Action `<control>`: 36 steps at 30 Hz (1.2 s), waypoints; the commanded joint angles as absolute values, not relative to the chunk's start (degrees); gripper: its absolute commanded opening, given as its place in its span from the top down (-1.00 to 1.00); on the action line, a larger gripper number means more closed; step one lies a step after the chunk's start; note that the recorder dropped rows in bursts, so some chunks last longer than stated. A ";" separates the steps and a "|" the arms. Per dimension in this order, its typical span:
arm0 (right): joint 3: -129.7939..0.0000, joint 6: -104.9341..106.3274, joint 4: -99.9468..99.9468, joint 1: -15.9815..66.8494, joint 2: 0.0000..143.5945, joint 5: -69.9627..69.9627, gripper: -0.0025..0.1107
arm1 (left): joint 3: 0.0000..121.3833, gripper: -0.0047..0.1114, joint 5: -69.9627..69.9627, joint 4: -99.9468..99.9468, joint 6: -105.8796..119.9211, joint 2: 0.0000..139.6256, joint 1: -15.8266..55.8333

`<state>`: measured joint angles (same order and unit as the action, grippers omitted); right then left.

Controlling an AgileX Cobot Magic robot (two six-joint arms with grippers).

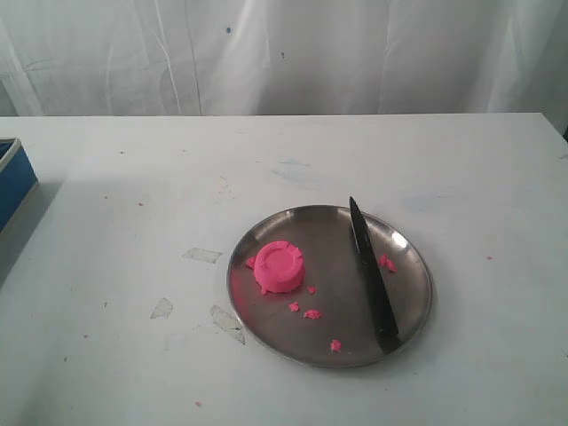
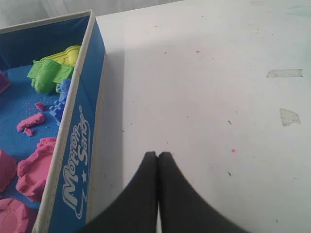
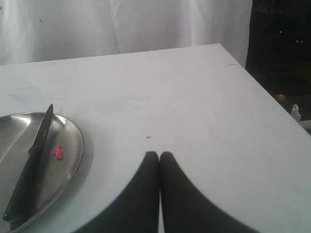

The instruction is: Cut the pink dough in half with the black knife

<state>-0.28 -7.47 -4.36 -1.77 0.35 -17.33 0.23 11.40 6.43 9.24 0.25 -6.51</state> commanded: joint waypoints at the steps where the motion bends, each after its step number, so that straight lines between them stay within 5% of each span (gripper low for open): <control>1: 0.00 -7.67 -4.49 -1.75 0.00 -13.03 0.96 | 0.00 0.92 11.34 7.20 9.00 0.00 -6.65; 15: 0.00 -8.74 -4.23 -1.75 0.00 -8.38 0.96 | 0.00 0.92 11.34 7.20 9.00 0.00 -6.65; 20: 0.00 -34.31 16.61 -1.75 0.00 -6.14 0.96 | 0.00 0.92 11.34 7.20 9.00 0.00 -6.65; 26: 0.00 -38.22 17.02 -1.75 0.00 -2.45 0.96 | 0.00 0.92 11.34 7.20 9.00 0.00 -6.65; 30: 0.00 -50.05 19.55 -1.75 0.00 21.18 0.96 | 0.00 0.92 11.34 7.20 9.00 0.00 -6.65; 36: -0.56 -34.02 19.44 -1.75 0.00 57.51 0.96 | 0.00 0.92 11.34 7.20 9.00 0.00 -6.65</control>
<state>-0.11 -42.92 19.44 -1.77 0.13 44.88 0.23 11.40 6.43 9.24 0.25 -6.51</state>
